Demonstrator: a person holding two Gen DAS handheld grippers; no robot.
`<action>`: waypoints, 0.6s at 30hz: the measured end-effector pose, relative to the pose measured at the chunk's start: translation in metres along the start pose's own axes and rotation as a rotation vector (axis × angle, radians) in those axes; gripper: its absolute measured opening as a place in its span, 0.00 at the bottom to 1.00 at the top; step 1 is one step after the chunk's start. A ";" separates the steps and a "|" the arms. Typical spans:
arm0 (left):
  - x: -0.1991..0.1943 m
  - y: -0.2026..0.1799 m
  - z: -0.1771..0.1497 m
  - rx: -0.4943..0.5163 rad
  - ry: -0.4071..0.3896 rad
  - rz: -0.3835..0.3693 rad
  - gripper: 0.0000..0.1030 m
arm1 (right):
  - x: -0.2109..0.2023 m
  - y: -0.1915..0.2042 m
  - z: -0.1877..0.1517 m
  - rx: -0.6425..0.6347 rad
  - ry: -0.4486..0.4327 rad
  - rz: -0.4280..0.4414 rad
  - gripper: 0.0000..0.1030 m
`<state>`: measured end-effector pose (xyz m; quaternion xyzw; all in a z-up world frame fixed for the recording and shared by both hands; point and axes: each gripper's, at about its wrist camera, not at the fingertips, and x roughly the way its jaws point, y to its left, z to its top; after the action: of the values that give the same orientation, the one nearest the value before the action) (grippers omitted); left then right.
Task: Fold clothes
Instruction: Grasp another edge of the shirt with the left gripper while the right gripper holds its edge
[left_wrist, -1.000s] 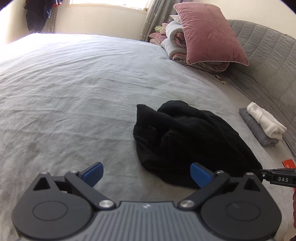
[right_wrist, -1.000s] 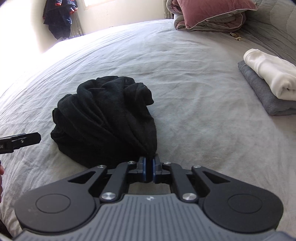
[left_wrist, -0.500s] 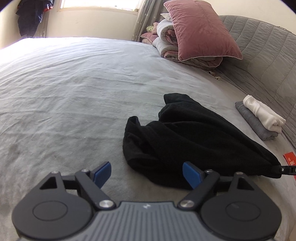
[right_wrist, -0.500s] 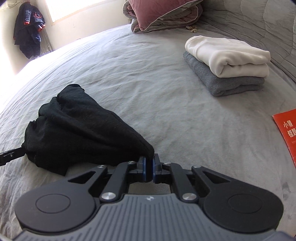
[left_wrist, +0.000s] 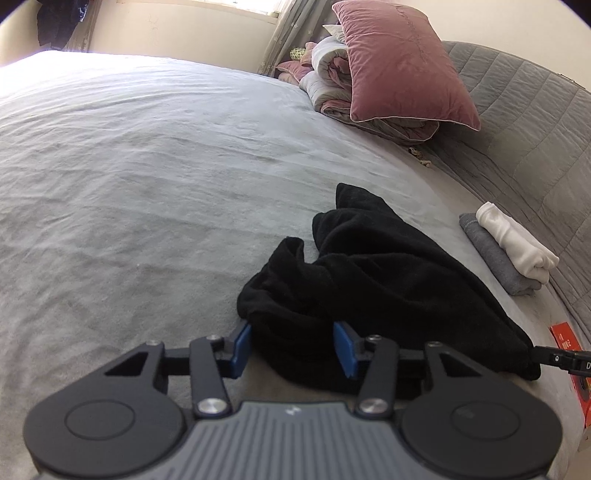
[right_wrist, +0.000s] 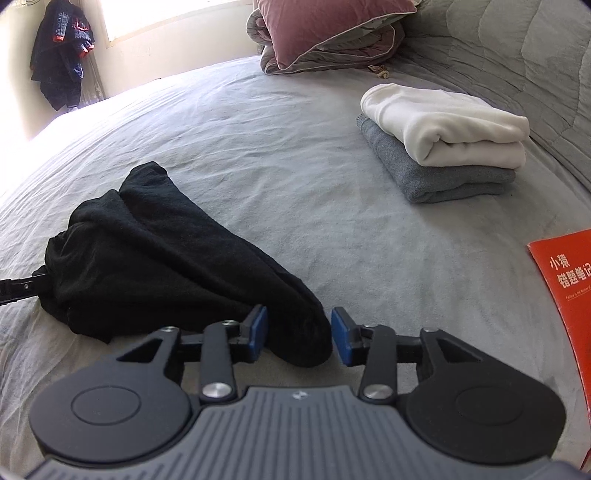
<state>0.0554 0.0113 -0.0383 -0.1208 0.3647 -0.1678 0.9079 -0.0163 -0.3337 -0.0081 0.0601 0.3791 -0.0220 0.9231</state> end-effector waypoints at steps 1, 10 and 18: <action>0.000 0.000 0.000 0.004 0.001 0.003 0.35 | -0.002 0.003 0.001 -0.007 -0.012 0.015 0.53; 0.000 0.003 -0.002 -0.026 0.021 -0.009 0.10 | 0.002 0.057 0.006 -0.132 -0.028 0.139 0.53; -0.001 0.003 -0.004 -0.029 0.020 -0.004 0.09 | 0.009 0.107 0.006 -0.250 -0.038 0.205 0.53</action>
<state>0.0523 0.0139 -0.0409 -0.1329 0.3759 -0.1655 0.9020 0.0036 -0.2283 -0.0007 -0.0174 0.3533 0.1187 0.9278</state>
